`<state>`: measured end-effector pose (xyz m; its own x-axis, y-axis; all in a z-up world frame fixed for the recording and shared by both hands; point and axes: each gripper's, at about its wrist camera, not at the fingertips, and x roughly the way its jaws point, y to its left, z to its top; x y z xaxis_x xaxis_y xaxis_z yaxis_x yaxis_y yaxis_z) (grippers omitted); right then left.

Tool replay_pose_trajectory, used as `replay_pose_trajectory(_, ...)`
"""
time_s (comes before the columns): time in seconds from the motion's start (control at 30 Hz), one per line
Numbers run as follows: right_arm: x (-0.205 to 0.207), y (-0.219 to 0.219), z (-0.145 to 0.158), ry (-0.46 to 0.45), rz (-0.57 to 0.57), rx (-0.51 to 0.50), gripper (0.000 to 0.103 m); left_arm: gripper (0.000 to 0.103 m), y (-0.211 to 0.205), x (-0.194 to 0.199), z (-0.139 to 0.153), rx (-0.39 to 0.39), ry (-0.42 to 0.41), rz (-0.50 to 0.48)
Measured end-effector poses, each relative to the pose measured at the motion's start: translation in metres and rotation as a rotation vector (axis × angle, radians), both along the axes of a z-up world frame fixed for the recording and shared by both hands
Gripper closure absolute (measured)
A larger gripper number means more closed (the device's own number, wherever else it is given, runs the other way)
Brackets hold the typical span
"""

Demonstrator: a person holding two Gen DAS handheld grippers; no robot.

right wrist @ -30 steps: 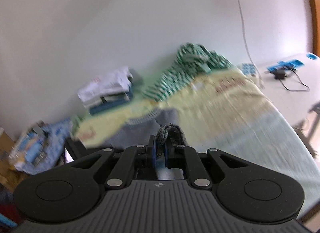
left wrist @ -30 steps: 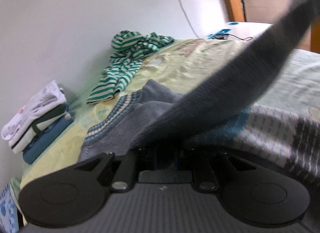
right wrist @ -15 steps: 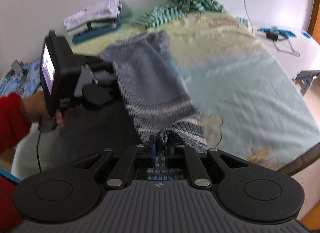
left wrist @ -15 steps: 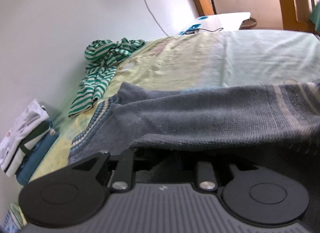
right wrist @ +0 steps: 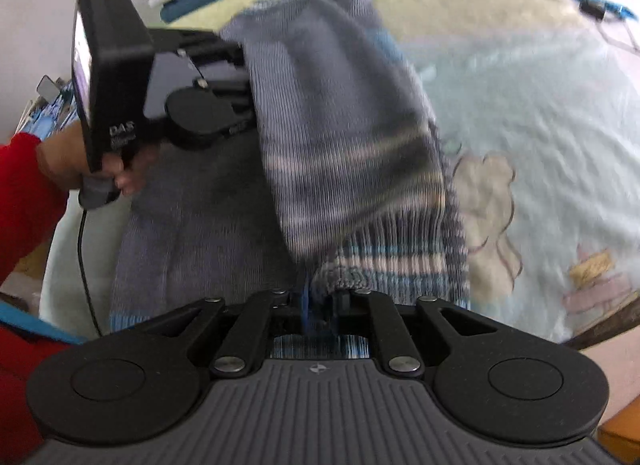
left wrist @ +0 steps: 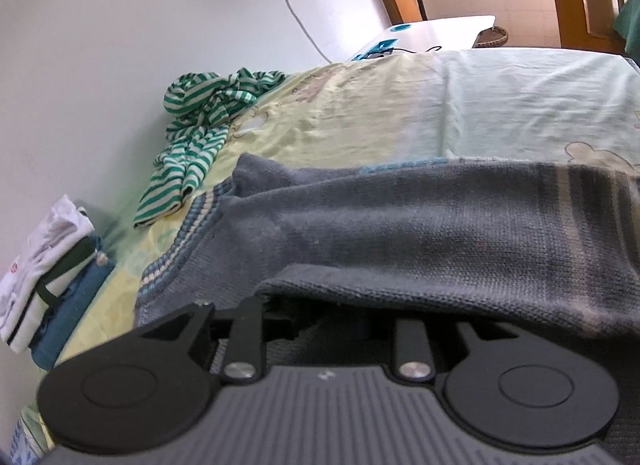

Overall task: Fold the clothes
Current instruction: 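Carry the sleeve across the sweater body with the right gripper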

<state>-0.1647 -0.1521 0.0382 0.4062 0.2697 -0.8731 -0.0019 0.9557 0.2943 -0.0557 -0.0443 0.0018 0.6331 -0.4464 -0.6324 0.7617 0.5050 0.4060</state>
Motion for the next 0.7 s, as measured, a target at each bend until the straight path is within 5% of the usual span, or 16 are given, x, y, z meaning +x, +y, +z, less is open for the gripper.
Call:
replay_pose_trajectory(0.3, -0.007, -0.032, 0.043, -0.086, 0.039, -0.045, 0.081, 0.057, 0.009, -0.011, 0.009, 0.0, -0.012, -0.035)
replay_pose_trajectory(0.43, 0.001, -0.039, 0.023, -0.054, 0.03, -0.082, 0.08, 0.051, 0.012, -0.017, 0.007, 0.027, -0.008, -0.043)
replay_pose_trajectory(0.5, 0.003, -0.047, 0.019, -0.021, 0.038, -0.038, 0.073, 0.048, 0.015, -0.023, 0.007, 0.045, -0.012, -0.04)
replay_pose_trajectory(0.6, -0.003, -0.058, 0.033, -0.011, 0.161, 0.164, 0.07, 0.045, 0.022, -0.028, 0.01, 0.052, 0.003, -0.018)
replay_pose_trajectory(0.7, 0.0, -0.068, 0.047, -0.064, 0.175, 0.115, 0.066, 0.043, 0.028, -0.03, 0.016, 0.041, 0.033, 0.023)
